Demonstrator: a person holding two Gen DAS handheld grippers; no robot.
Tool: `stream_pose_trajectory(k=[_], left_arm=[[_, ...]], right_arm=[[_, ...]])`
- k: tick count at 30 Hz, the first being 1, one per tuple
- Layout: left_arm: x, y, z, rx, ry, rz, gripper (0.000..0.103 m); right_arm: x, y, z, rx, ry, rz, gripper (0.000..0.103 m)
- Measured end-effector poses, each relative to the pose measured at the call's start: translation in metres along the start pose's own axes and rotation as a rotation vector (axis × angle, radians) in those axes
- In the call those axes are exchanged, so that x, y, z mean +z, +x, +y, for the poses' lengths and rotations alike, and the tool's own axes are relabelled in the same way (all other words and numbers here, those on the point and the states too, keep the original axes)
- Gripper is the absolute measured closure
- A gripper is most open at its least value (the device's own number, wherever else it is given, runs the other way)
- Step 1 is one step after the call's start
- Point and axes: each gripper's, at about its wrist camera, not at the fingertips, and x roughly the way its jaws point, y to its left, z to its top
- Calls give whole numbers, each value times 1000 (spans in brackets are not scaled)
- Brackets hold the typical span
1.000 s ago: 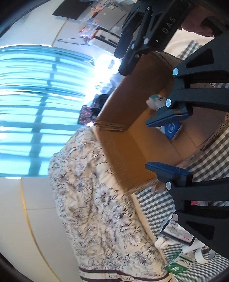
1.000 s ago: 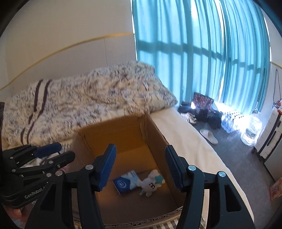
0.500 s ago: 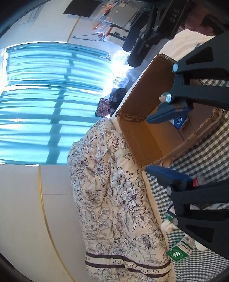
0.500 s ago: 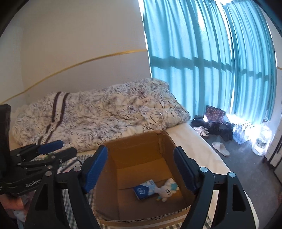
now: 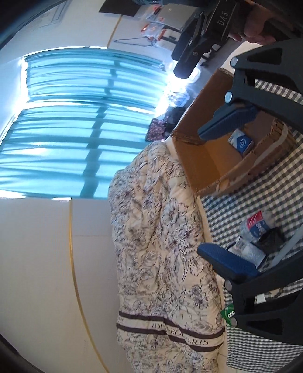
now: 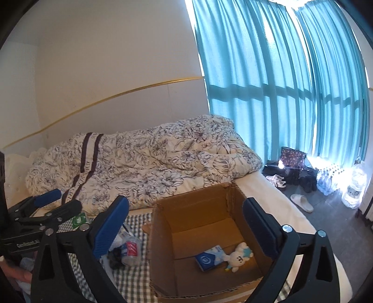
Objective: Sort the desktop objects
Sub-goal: 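Move both open tools back over the items on the blanket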
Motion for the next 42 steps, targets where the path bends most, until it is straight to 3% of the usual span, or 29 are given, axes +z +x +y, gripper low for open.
stream_pose_trajectory(k=[2, 11, 19, 24, 28, 32, 37, 42], left_arm=[[-2, -7, 12, 18, -18, -21, 0], [-9, -26, 57, 103, -41, -29, 0], [-20, -42, 100, 233, -32, -46, 0], [-31, -50, 129, 276, -58, -41, 0], [-40, -53, 152, 324, -62, -4, 0], [-48, -56, 174, 363, -81, 3, 0], [-59, -52, 196, 367, -104, 62, 0], [-73, -39, 208, 397, -103, 114, 0]], right_arm=[[0, 1, 7, 6, -16, -3, 0], [-5, 7, 45, 49, -59, -23, 0], [-15, 16, 75, 125, -83, -26, 0], [-21, 16, 95, 92, -111, -82, 0], [-33, 15, 123, 146, -186, -125, 0], [-47, 25, 153, 117, -279, -89, 0], [-67, 42, 181, 232, -303, -50, 0], [-87, 60, 201, 258, -313, 14, 0]])
